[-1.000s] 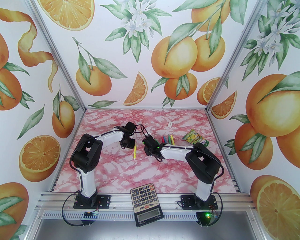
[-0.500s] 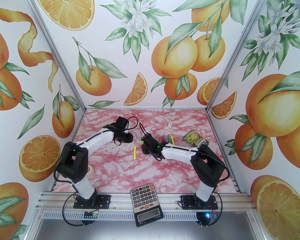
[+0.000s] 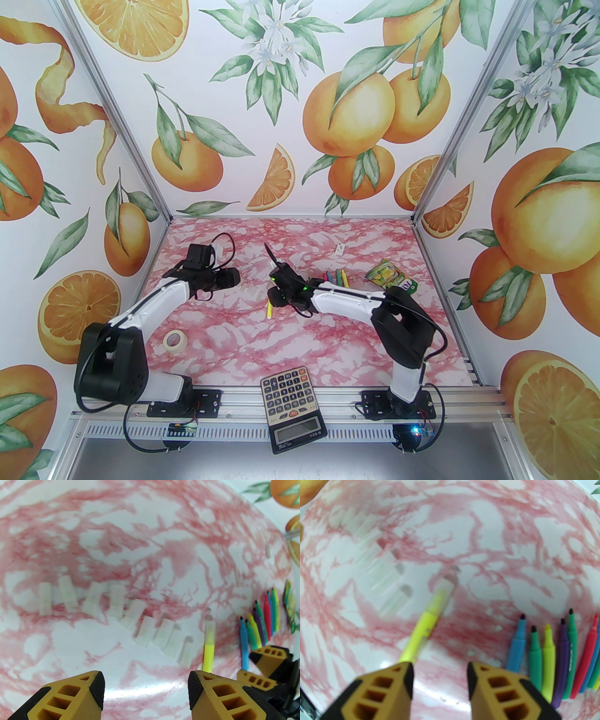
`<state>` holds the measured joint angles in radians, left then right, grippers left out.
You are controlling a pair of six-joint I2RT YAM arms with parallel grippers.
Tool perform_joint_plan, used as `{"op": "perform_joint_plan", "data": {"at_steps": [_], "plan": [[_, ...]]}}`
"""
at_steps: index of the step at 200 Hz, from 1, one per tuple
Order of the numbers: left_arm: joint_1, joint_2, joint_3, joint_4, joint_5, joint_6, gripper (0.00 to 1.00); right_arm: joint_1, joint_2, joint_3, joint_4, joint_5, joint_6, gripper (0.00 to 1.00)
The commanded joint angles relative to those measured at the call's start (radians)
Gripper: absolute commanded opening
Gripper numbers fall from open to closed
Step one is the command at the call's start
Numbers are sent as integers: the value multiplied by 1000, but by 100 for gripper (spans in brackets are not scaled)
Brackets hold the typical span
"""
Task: Open the pen caps
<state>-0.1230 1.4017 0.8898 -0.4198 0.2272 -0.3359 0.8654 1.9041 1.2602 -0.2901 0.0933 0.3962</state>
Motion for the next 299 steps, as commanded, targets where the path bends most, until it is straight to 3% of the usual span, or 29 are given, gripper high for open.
{"op": "perform_joint_plan", "data": {"at_steps": [1,145,299], "plan": [[29,-58,-48,80,16,-30,63,12,47,54,-58,-34,0,46],[63,-107,-145,125,41,-23,68,24,190,174,-129,-29,16,47],[66,-92,-177,182,115,-43,68,26,215,173,-222,74,1,35]]}}
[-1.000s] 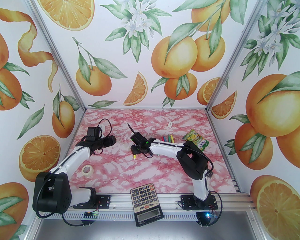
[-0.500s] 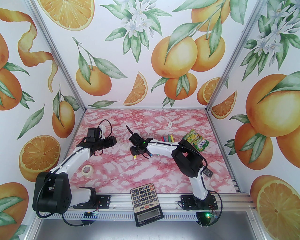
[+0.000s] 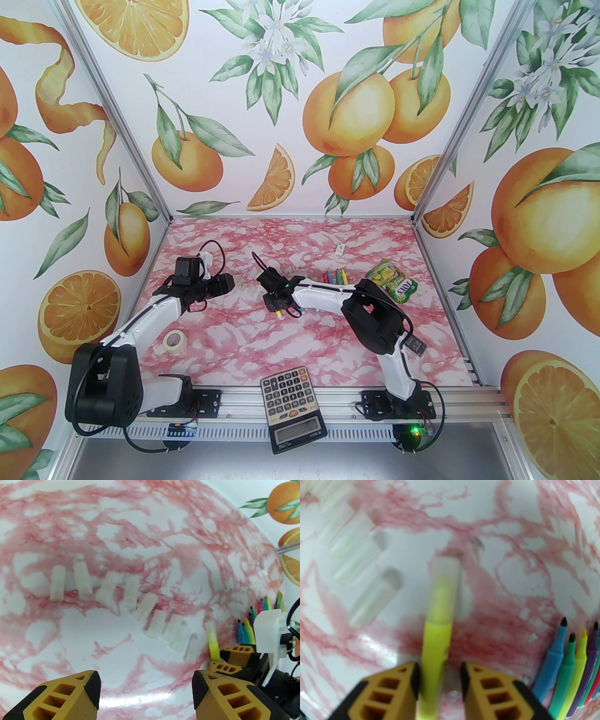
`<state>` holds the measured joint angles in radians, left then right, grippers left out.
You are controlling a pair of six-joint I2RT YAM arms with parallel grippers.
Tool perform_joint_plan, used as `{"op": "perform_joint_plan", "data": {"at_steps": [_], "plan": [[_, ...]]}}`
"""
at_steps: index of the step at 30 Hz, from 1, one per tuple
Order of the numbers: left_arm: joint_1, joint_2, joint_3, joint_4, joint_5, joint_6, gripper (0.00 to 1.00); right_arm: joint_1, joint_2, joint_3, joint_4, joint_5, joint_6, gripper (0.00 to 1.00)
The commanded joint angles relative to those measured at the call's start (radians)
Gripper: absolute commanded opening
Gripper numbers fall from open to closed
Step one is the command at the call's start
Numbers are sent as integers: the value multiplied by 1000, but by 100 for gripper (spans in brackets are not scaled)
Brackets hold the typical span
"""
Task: Open the pen caps
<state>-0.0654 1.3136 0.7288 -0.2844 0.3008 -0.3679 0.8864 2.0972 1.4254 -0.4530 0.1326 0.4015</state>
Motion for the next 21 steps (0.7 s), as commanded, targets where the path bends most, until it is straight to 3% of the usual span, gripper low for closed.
{"op": "perform_joint_plan", "data": {"at_steps": [1,15,21], "plan": [[8,-4,-16,47,42,-11,68,5,22,8,-59,34,-4,35],[-8,27,-17,83,124,-11,68,5,-4,-15,-38,47,0,24],[-80,67,6,140,180,-31,68,4,-150,-162,135,2,-8,21]]}}
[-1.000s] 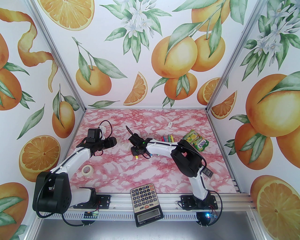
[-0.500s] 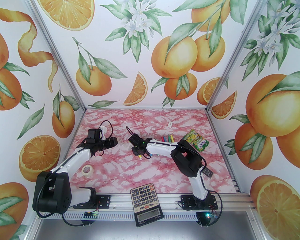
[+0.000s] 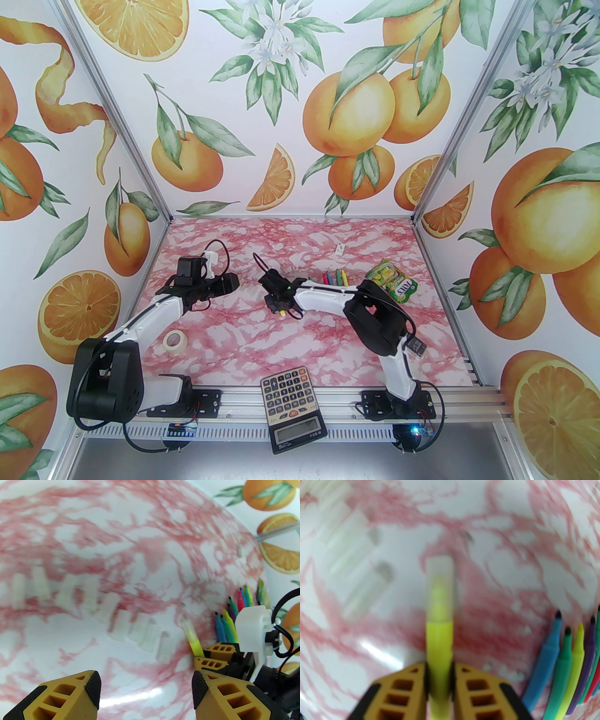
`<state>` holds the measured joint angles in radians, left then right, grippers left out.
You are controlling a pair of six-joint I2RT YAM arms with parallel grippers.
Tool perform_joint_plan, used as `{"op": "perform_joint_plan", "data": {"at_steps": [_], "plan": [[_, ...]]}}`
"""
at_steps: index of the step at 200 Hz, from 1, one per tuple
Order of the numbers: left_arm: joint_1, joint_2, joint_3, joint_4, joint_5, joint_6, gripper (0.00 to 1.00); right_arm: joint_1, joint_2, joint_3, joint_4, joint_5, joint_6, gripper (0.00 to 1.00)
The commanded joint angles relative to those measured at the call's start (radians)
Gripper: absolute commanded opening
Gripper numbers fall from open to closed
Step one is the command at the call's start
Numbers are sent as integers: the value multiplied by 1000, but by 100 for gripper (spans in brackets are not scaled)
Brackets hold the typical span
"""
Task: Open the pen caps
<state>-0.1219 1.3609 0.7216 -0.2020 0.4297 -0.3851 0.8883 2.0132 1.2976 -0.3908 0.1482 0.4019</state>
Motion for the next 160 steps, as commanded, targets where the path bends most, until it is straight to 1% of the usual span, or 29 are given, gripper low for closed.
{"op": "perform_joint_plan", "data": {"at_steps": [1,27,59,91,160], "plan": [[-32,28,20,66,59,-17,68,1,-80,-46,85,-18,-10,21],[-63,63,44,90,110,-26,68,-1,-132,-91,138,-42,-17,20],[-79,89,50,164,199,-70,68,-6,-199,-161,222,-95,-28,20],[-96,107,59,219,258,-104,68,-8,-240,-203,278,-141,-38,20],[-137,156,77,288,308,-159,67,-7,-329,-278,389,-184,-53,20]]}}
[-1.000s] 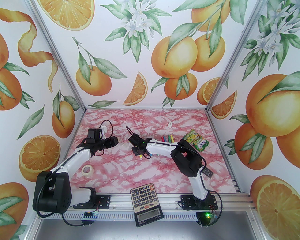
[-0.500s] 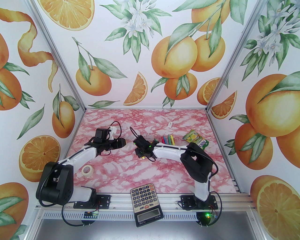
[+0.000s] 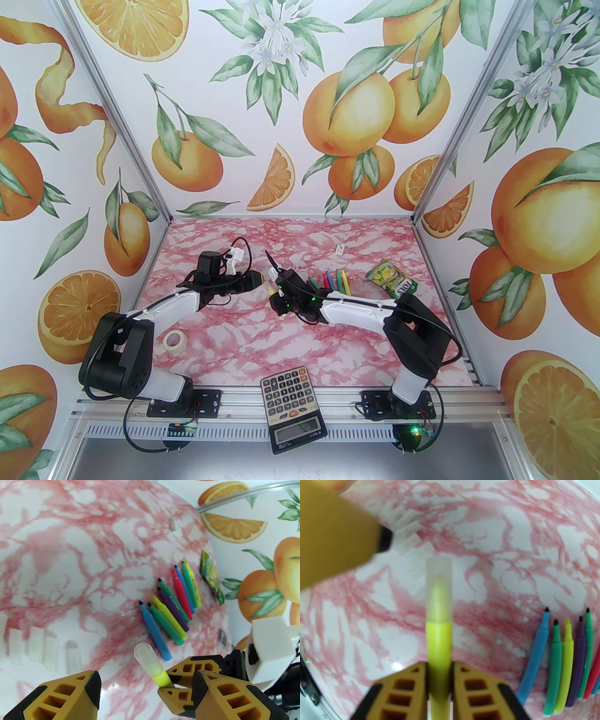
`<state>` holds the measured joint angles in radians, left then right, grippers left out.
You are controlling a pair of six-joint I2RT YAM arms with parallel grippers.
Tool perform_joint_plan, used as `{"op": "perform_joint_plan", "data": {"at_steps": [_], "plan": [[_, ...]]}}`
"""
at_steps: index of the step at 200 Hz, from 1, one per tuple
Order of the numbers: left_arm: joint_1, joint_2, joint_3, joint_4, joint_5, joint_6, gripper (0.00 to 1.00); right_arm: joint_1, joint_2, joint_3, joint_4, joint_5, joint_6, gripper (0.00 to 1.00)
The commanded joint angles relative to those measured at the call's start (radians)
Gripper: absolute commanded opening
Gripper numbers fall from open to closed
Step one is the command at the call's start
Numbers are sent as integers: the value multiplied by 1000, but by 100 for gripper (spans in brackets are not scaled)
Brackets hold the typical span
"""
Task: Open the pen caps
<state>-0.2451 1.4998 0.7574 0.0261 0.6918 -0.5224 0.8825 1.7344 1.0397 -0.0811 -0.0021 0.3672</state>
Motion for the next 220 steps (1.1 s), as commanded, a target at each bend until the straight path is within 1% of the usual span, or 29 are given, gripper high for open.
{"op": "perform_joint_plan", "data": {"at_steps": [1,36,55,135,181,205,220], "plan": [[-15,18,41,60,47,-22,67,-1,-51,-21,80,-34,-20,20],[-32,38,55,90,74,-39,65,-1,-71,-36,105,-61,-29,20],[-40,47,64,95,85,-44,62,0,-83,-47,127,-74,-31,20],[-52,60,74,112,102,-58,39,3,-85,-43,139,-79,-43,19],[-60,70,76,121,109,-65,31,3,-89,-54,153,-64,-43,20],[-65,78,77,129,110,-71,24,3,-91,-56,156,-59,-43,19],[-67,80,79,133,110,-74,18,3,-91,-61,158,-56,-43,20]]}}
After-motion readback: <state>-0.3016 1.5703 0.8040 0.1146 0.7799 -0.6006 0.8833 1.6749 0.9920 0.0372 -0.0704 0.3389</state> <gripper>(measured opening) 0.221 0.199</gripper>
